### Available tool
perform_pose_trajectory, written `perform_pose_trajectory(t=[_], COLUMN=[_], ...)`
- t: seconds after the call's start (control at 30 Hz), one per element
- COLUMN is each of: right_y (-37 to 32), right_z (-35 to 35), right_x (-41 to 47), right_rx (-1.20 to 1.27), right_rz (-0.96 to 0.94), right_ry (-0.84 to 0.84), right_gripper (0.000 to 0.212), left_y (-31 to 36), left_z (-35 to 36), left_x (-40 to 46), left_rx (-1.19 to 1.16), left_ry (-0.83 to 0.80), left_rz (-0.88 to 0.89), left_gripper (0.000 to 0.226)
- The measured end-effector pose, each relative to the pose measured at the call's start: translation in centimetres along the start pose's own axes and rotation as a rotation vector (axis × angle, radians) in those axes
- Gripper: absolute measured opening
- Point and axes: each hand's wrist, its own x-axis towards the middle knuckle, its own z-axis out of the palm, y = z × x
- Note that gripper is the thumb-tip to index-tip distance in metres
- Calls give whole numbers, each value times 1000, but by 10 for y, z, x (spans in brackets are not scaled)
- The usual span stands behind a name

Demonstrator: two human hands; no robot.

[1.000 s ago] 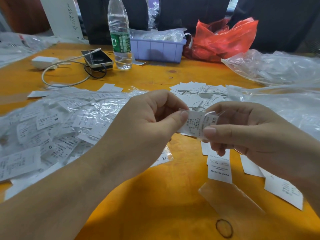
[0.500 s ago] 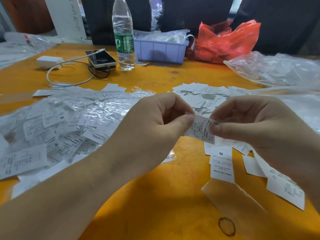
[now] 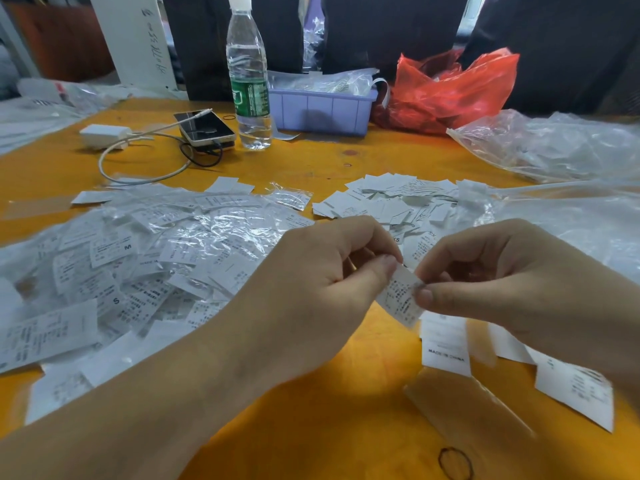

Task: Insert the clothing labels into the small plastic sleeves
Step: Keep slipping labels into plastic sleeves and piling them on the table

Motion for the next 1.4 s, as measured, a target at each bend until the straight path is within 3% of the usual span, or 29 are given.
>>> perform_pose_trajectory(t=[0.2,0.43,0.7,0.83,1.17,1.4], right_y=[2,-3,1,8,3,5], right_z=[7,8,9,9,4,5], right_x=[-2,-1,1,2,1,2], right_rx=[-23,285,397,407,479,505], right_rz=[-13,-17,-14,-14,-17,-34], right_ry=[9,-12,83,77,105,101], right_gripper=[13,20,29,45,47,41], left_y=[-1,-5,-7,-7,-6,-5], left_z=[1,1,-3,-1,2,5], left_x=[1,4,5,5,1,2], left_rx=[38,-52,-146,-150,-237,-112], left_ry=[29,163,109,79,-53,-24], left_rz=[18,-11,-54,-41,-82,-17], left_gripper=[16,5,5,6,12,15])
